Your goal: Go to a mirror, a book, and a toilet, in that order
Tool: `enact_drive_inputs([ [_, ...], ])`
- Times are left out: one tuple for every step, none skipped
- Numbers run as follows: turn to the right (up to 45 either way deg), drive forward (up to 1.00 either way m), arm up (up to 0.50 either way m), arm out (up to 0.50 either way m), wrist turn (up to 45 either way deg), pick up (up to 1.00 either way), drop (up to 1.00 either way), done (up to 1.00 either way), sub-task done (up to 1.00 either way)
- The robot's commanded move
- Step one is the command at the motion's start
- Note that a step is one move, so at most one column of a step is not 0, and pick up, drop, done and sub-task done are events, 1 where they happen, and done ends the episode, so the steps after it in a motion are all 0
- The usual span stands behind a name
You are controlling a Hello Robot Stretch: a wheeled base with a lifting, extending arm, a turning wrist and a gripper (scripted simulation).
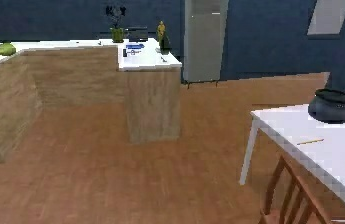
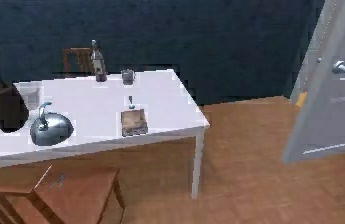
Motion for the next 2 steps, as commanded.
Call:
enact_drive_inputs([
  [0.0,0.75,0.00,0.00,0.0,0.00,0.00,0.00,0.00],
  [24.0,0.00,0.00,0.00,0.0,0.00,0.00,0.00,0.00],
])
